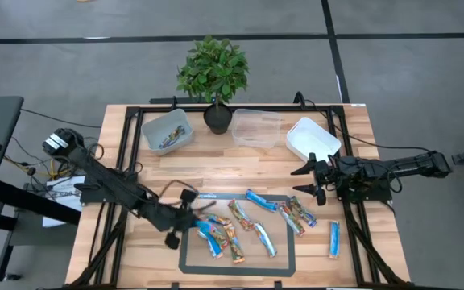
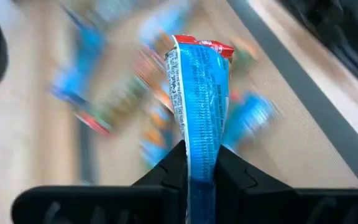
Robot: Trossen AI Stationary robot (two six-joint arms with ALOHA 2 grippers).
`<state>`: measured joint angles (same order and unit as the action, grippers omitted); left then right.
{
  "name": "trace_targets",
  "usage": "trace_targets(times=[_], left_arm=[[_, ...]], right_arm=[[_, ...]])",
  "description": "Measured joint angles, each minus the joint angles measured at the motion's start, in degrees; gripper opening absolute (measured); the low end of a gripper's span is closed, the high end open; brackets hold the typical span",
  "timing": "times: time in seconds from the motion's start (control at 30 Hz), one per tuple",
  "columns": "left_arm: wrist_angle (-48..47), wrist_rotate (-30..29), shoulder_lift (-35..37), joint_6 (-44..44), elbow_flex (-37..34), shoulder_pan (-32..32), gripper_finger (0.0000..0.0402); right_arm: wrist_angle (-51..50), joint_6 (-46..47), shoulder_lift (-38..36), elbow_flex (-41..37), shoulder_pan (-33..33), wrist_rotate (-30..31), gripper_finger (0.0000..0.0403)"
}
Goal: Pick and place Granola Bars by type
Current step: Put the red granola bar into the transparent bin
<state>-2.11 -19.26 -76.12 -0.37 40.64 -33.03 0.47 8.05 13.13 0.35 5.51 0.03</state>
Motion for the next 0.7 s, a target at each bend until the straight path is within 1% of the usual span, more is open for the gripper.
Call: trace_targets(times=[0.1, 0.23, 0.4, 0.57, 0.63, 0.7], left_arm=[[5.64, -3.65, 2.02, 3.37, 0.05, 3.2, 0.0036], [12.63, -7.03, 1.93, 4.25, 0.09, 9.79, 0.0035], [20.82, -7.79, -1.51, 7.0, 0.09, 18.84, 0.0035], [31.08, -6.29, -9.54, 14.45, 0.32, 26.11, 0.0035], [33.35, -6.3, -13.63, 18.75, 2.07, 27.9, 0.0035], [33.64, -6.55, -17.36, 23.34, 5.11, 29.59, 0.0035]], right_arm=[[0.0, 0.0, 0.0, 0.01, 0.01, 0.0, 0.0256], [0.0, 0.0, 0.0, -0.01, 0.0, 0.0, 0.0256], [0.0, 0.0, 0.0, -0.01, 0.01, 0.0, 0.0256], [0.0, 0.0, 0.0, -0.01, -0.01, 0.01, 0.0256], [0.0, 0.0, -0.02, -0.01, 0.0, 0.01, 0.0256], [0.0, 0.0, -0.01, -0.01, 0.01, 0.0, 0.0256]])
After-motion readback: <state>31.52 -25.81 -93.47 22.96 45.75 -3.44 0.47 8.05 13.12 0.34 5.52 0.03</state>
